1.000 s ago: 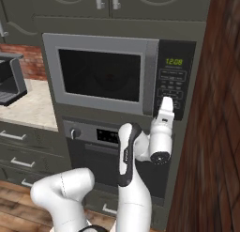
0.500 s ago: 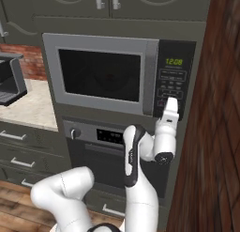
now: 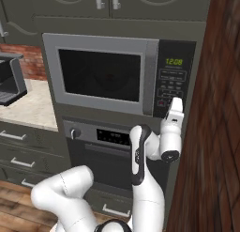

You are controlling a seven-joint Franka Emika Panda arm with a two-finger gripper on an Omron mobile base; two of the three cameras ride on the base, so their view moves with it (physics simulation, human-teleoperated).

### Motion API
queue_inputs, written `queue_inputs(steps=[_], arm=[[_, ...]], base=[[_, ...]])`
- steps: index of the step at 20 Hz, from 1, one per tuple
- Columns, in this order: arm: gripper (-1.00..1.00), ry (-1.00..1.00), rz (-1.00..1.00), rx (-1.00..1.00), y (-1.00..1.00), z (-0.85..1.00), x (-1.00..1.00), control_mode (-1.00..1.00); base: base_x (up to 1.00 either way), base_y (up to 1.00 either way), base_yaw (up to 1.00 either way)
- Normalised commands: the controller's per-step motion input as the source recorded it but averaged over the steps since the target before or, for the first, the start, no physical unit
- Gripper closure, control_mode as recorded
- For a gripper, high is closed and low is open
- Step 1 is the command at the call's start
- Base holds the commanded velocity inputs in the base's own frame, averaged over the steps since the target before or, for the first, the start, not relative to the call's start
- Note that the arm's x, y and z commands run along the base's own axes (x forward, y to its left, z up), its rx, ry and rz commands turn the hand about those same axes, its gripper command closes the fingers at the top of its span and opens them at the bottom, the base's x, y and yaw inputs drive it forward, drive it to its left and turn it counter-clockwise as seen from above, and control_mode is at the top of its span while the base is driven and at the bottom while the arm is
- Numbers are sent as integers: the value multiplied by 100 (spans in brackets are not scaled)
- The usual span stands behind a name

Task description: Pick the tomato from the sink and place it in the bowl. Then pick the bowl and place it in the microwave. Then close the microwave door and press the start button.

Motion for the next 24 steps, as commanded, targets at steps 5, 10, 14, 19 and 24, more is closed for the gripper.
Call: queue_inputs(steps=[5, 10, 14, 19, 24], arm=[[100, 0, 0, 0, -1, -23, 35, -100], [100, 0, 0, 0, -15, -17, 31, -100], [100, -2, 0, 0, -35, 0, 16, -100], [100, -3, 0, 0, -43, 0, 6, -100], [100, 0, 0, 0, -30, -7, 20, -100]], base=[[0, 0, 0], [0, 0, 0], [0, 0, 0], [0, 0, 0], [0, 0, 0]])
